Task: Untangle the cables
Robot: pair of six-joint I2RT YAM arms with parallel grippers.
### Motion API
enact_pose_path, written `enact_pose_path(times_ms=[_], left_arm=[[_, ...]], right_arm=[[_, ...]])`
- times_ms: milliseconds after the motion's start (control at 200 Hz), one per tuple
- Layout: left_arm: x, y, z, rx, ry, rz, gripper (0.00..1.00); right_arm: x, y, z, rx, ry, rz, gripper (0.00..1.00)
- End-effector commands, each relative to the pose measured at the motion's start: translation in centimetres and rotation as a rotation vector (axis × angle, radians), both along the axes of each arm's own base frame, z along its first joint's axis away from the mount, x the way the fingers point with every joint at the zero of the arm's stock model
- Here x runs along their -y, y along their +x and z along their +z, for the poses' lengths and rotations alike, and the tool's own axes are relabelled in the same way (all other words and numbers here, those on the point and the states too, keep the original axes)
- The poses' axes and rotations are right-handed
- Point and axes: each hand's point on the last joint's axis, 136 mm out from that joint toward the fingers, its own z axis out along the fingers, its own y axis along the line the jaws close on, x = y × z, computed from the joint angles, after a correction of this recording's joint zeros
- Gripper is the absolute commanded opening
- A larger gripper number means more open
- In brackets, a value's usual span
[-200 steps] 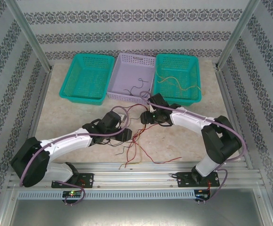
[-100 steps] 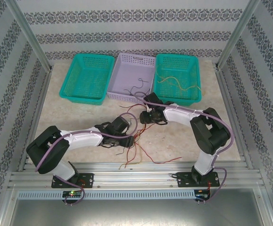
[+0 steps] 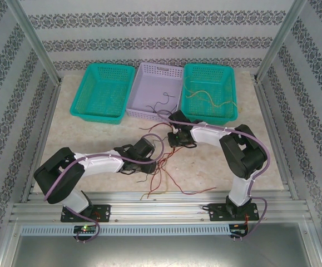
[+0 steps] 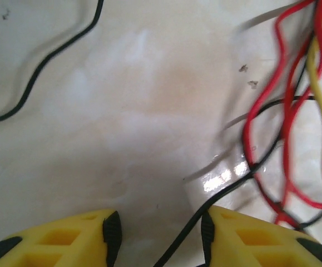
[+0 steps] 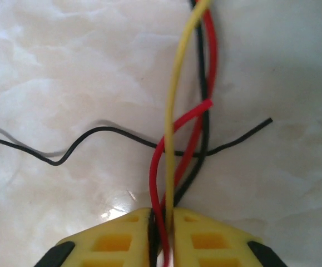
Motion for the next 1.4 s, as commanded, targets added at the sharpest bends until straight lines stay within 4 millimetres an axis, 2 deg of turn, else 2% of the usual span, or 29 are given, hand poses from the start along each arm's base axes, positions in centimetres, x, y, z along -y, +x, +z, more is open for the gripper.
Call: enact_pose_path(times_ms=[0,110,275,480,699,819,989,1189,1264,1394], left_arm=[[2.5,-1.6,-2.4,-0.047,-0.054,-0.092,0.39],[2.2,-1.7,-2.8,-0.048,-0.038,-0.094,0.28],[1.4,-2.2,-3.5,-0.052,-0.014,-0.093,0.0],[0.5,-1.9,-2.7,-0.015,0.015,-0.089,0.0],[-0.8,-0.3,0.2,0.06,0.018,-0.052,0.0],[-1.6,0.2,1.9,0.086,0.011,-0.039,0.0],[-3.0,0.5,3.5,0.113,0.017,-0.003,0.0],[-4.3,0.9,4.4,0.101,-0.016,0.078,0.0],[-5.5,1.5,5.6,0.107,-0.051,0.149,0.0],[-8.8,2.4,8.4,0.12,-0.158,0.324,0.0]], right_arm=[[-1.6,-0.1,0.6,0.011,0.047,0.04,0.09],[-1.7,0.0,3.1,0.059,0.079,0.05,0.0],[-1.5,-0.4,8.2,0.162,0.145,0.057,0.0],[0.4,-0.9,16.5,0.34,0.194,0.056,0.0],[3.7,-1.8,25.8,0.504,0.268,0.019,0.0],[5.8,-2.6,29.7,0.584,0.289,-0.011,0.0],[8.0,-3.8,33.2,0.646,0.314,-0.04,0.0],[8.5,-6.0,36.8,0.717,0.386,-0.029,0.0],[9.6,-6.1,37.0,0.741,0.342,-0.053,0.0],[12.5,-5.8,36.0,0.741,0.255,-0.146,0.0]])
